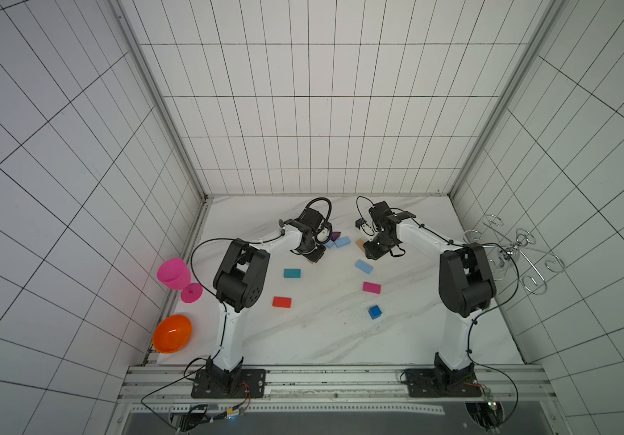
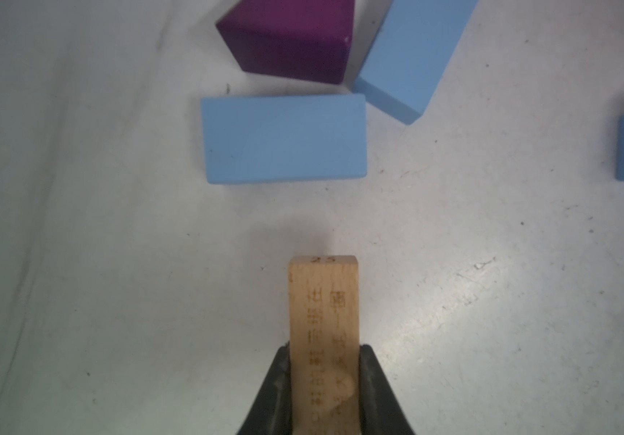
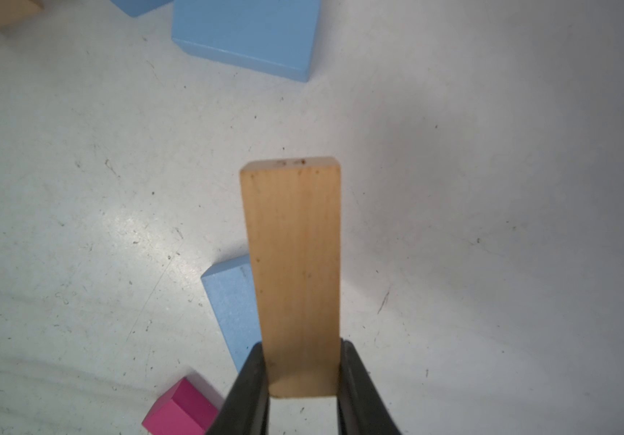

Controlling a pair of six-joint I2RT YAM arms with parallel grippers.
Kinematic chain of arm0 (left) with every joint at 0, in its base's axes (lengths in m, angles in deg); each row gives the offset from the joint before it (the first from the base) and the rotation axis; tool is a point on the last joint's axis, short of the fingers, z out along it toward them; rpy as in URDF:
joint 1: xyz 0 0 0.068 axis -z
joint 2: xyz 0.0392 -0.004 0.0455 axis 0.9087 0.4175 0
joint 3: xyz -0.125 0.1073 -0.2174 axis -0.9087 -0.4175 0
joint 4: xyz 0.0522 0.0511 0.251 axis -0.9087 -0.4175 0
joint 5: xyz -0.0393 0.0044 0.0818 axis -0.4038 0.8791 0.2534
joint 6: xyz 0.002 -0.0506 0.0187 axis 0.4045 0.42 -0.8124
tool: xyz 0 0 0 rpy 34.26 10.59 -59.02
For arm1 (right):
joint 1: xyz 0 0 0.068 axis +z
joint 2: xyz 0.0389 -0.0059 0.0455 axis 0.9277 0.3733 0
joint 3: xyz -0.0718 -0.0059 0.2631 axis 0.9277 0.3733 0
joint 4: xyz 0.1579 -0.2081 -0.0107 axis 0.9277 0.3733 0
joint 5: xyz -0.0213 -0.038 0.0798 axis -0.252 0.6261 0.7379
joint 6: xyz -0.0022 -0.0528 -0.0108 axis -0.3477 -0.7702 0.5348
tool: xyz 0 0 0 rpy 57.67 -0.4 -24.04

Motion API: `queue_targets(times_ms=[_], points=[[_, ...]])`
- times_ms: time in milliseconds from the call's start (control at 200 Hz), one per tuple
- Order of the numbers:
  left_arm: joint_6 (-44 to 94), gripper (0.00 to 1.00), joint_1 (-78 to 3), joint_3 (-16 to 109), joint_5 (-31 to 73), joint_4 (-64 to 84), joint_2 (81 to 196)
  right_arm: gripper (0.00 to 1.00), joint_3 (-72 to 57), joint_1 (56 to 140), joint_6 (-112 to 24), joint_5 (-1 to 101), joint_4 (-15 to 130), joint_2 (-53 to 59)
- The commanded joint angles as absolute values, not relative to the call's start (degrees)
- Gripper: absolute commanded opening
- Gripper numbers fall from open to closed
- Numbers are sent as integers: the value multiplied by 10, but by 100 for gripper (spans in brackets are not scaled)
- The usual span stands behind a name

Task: Assemble a heart with building blocks
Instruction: Assemble the building block at the center of the board.

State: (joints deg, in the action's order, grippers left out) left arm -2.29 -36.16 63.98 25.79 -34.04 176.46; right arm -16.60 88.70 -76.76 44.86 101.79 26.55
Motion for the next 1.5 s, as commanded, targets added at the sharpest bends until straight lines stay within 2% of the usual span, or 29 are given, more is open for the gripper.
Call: queue_targets(times_ms=[0, 695, 1499], points=[[-23, 24, -360, 659, 265, -340, 1782, 5, -151, 889, -752, 467, 1013, 275], [-19, 24, -370, 696, 306, -344, 1824, 6, -196, 913, -730, 465, 1053, 346], [-32, 24, -382, 718, 279, -357, 1839, 6, -254, 920, -723, 458, 1100, 388]])
